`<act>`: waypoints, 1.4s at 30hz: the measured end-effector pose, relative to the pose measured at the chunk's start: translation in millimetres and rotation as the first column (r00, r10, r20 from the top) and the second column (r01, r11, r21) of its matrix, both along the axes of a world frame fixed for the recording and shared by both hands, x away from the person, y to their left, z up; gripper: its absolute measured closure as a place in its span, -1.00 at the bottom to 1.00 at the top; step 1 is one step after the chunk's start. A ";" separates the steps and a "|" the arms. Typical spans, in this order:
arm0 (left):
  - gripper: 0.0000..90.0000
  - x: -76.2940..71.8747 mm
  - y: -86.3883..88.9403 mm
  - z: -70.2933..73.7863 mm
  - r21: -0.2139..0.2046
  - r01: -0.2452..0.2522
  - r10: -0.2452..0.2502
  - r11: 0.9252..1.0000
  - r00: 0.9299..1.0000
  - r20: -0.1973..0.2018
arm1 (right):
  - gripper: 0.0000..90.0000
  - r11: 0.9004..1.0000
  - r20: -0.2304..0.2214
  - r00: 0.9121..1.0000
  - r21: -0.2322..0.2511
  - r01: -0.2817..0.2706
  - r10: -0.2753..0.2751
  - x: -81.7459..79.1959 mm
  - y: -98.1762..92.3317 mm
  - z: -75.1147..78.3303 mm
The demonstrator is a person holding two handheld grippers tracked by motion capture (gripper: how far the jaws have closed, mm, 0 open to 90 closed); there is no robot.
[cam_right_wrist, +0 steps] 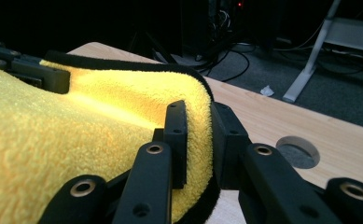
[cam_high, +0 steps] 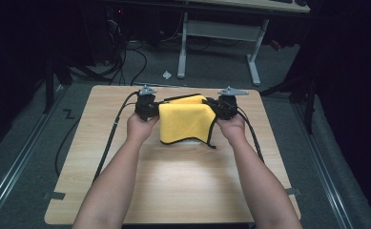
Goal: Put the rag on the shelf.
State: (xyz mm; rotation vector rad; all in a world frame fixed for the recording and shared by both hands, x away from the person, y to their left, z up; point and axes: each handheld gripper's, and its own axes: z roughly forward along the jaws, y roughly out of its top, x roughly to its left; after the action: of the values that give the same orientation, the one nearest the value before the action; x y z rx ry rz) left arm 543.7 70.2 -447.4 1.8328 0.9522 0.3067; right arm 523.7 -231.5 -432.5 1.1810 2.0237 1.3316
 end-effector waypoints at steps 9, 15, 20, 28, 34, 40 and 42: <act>0.87 -5.2 4.8 -11.5 -0.019 0.002 -0.003 1.000 1.000 -0.025 | 0.74 0.999 -0.033 0.999 0.043 0.006 -0.004 -1.0 -1.3 -10.8; 0.86 -6.6 6.8 -20.8 -0.019 0.010 -0.010 1.000 0.999 -0.045 | 0.74 0.998 -0.062 0.998 0.066 0.013 -0.009 -0.2 -1.8 -20.1; 0.79 -5.5 8.0 -21.0 -0.040 0.000 -0.003 0.999 0.998 -0.068 | 0.52 0.996 -0.076 0.997 0.080 0.038 -0.032 1.1 -5.1 -21.1; 0.61 -6.7 9.7 -15.7 -0.035 -0.018 0.016 0.999 0.998 -0.057 | 0.30 0.994 -0.039 0.997 0.080 0.076 -0.073 3.8 -12.4 -3.3; 0.48 -6.4 11.1 -14.3 -0.025 -0.042 0.041 0.999 0.998 -0.051 | 0.25 0.994 -0.014 0.995 0.051 0.099 -0.098 2.8 -13.6 4.3; 0.29 -7.1 16.5 -8.7 -0.015 -0.073 0.073 0.997 0.997 -0.024 | 0.25 0.994 -0.007 0.994 0.042 0.105 -0.105 1.8 -20.2 5.7; 0.28 -7.2 19.3 -6.6 -0.012 -0.084 0.084 0.996 0.996 -0.021 | 0.26 0.993 -0.005 0.994 0.035 0.111 -0.111 0.7 -21.8 5.7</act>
State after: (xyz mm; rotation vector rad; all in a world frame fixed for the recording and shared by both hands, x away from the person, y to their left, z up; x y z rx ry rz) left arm 536.5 89.5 -454.0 1.7902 1.0448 0.3334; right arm 524.4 -253.3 -426.8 1.2924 1.9142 1.3170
